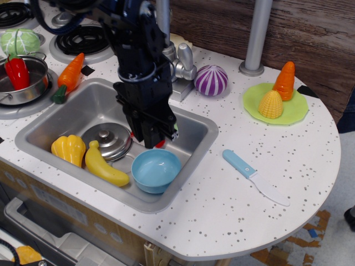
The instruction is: Put broccoli in bowl
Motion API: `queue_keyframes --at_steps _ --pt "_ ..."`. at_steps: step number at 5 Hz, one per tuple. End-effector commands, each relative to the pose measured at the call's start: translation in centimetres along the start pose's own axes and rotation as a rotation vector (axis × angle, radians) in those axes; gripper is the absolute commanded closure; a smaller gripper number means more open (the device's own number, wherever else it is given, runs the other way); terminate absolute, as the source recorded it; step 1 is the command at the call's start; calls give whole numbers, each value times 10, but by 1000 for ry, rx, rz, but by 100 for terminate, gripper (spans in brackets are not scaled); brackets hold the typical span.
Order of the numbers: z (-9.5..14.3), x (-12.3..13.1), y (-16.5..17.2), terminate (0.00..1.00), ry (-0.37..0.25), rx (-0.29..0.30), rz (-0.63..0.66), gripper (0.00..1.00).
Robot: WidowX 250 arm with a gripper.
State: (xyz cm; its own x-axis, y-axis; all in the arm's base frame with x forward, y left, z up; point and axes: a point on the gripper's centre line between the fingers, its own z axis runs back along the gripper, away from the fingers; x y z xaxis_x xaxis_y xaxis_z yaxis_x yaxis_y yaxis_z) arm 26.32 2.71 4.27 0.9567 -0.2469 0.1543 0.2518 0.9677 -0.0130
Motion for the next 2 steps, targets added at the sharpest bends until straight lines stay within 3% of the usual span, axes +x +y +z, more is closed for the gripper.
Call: queue_keyframes --at_steps 1,2 --pt "4 4 5 0 -42 3 -13 0" --pt "4 4 5 100 -42 3 -13 0"
